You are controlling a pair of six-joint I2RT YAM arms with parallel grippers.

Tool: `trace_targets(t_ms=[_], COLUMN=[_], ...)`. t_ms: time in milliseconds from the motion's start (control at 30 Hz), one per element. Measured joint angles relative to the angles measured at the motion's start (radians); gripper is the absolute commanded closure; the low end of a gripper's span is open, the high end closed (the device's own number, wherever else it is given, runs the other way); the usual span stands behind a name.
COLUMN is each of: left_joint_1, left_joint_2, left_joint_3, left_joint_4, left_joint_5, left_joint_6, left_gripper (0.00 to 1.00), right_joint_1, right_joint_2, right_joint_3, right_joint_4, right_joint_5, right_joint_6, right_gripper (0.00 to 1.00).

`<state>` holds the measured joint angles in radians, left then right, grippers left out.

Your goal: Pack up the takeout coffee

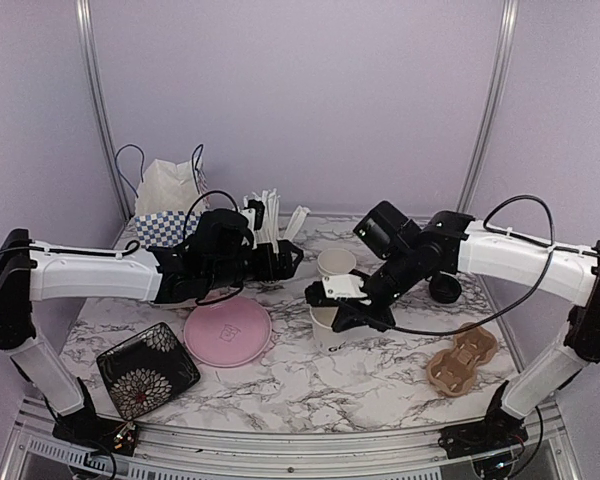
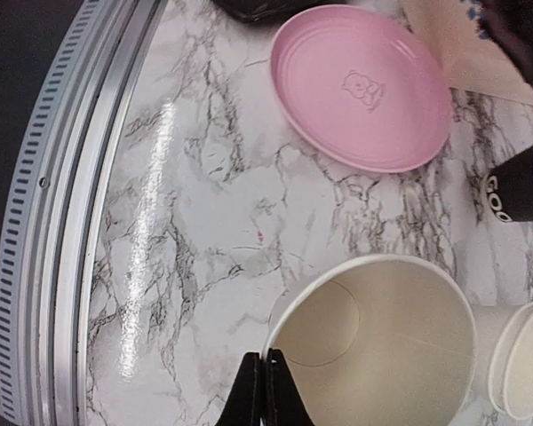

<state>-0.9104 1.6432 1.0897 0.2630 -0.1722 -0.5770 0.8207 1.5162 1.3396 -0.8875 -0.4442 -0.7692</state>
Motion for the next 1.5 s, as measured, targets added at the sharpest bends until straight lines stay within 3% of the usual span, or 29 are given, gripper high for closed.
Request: trace_targets(t_ms=[200, 800, 1000, 1367, 1500], left_joint_1=[0.006, 0.006, 0.006, 0.006, 0.006], left_joint_2=[-0.029, -0.115, -0.12, -0.146, -0.174], left_joint_3=[0.052, 0.06, 0.059, 0.054, 0.06], left_joint_4=[-0.122, -0.135, -0.148, -0.195, -0.246], left_joint_5=[0.001, 0.079, 0.082, 0.065, 0.049], left_joint_6=[0.022, 0.071, 0.092, 0.14, 0.162], left_gripper=[0.01, 0.01, 0.01, 0.01, 0.01], right_joint_1=[0.154, 0.163, 0.163, 0.146, 0.019], right_joint_2=[-0.004, 0.043, 0.051, 0.029, -0.072], right_joint_3=[-0.14, -0.148, -0.148, -0.118, -0.118], right_joint_4=[0.054, 0.152, 0.151, 0.082, 0.063], right_joint_5=[0.06, 0.031, 0.03, 0.022, 0.004], right_joint_6=[-0.055, -0.045, -0.043, -0.052, -0.047], right_gripper=[1.0, 0.99, 0.9, 0.51, 0.5])
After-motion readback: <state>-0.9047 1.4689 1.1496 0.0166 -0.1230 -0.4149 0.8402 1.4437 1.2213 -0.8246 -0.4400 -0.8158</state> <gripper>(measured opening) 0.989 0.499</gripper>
